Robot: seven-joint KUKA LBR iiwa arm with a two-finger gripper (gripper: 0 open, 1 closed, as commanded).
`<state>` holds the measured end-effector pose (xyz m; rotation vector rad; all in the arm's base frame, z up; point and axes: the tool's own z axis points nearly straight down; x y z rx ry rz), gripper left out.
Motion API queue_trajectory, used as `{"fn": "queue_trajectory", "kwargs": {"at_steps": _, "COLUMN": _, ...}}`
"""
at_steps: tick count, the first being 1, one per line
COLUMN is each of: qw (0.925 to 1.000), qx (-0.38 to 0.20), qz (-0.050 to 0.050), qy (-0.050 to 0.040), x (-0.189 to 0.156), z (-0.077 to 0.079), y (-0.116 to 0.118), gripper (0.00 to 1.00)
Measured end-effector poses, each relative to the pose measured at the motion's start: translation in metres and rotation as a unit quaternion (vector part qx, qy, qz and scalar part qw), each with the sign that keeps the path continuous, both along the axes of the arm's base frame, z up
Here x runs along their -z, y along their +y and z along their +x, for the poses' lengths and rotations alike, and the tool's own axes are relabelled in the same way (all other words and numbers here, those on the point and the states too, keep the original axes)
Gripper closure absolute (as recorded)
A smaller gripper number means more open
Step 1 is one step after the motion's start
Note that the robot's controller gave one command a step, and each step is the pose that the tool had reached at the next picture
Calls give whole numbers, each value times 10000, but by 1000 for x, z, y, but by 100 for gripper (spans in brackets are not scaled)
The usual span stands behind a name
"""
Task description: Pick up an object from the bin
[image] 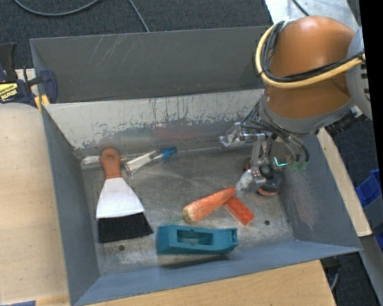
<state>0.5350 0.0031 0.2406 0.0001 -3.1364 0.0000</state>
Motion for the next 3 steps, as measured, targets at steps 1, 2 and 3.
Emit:
{"fn": "queue_trajectory", "kwargs": {"at_steps": 1, "qw": 10000, "qx": 0, "qz": 0, "qy": -45, "x": -5, "z": 1, "y": 0, "gripper": 0}}
{"fn": "queue_trajectory", "kwargs": {"at_steps": 2, "qw": 9996, "qx": -291, "qz": -2, "qy": -70, "x": 53, "z": 0, "y": 12, "gripper": 0}}
{"fn": "queue_trajectory", "kwargs": {"at_steps": 3, "qw": 9953, "qx": -973, "qz": -3, "qy": -25, "x": 90, "z": -8, "y": 54, "gripper": 0}}
